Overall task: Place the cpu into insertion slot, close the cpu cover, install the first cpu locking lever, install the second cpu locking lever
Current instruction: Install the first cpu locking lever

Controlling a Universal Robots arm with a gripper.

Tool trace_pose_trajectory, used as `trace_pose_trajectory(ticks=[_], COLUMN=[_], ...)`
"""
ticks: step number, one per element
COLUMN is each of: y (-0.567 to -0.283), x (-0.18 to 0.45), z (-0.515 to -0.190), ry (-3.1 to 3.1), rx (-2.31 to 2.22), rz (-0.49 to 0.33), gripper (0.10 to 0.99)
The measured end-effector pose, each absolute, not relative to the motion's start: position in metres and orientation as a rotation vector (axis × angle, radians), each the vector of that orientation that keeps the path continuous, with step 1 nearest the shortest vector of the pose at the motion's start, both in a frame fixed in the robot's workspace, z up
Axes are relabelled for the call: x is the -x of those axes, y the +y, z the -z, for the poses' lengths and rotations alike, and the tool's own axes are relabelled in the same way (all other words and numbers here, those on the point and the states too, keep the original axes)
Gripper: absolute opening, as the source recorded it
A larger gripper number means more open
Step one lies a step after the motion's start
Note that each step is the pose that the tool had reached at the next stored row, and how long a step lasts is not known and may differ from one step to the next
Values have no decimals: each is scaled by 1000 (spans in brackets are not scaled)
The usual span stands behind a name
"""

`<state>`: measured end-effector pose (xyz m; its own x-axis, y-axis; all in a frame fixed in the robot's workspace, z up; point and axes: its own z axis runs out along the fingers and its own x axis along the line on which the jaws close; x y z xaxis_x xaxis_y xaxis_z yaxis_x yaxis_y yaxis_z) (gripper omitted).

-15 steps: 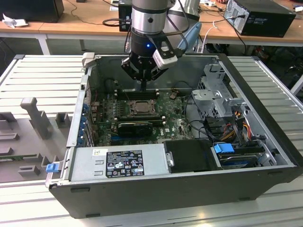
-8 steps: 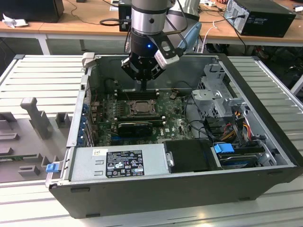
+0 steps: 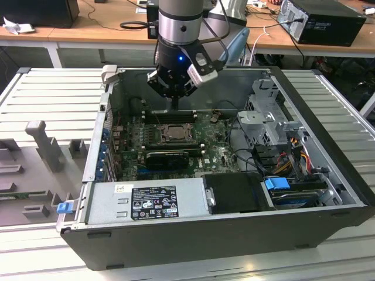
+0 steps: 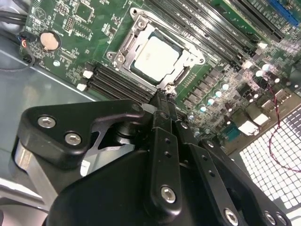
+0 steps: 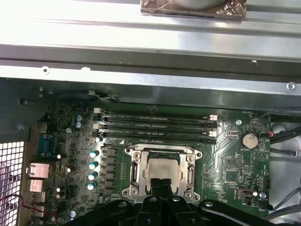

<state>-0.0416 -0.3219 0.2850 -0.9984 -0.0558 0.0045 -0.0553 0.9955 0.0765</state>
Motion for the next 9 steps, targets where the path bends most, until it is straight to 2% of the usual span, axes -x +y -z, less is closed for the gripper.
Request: trace_pose_trajectory(ticks=[9], y=[-322], x=[46], z=[-285], ry=[-3131], rx=[-88], rz=[120], gripper=[106])
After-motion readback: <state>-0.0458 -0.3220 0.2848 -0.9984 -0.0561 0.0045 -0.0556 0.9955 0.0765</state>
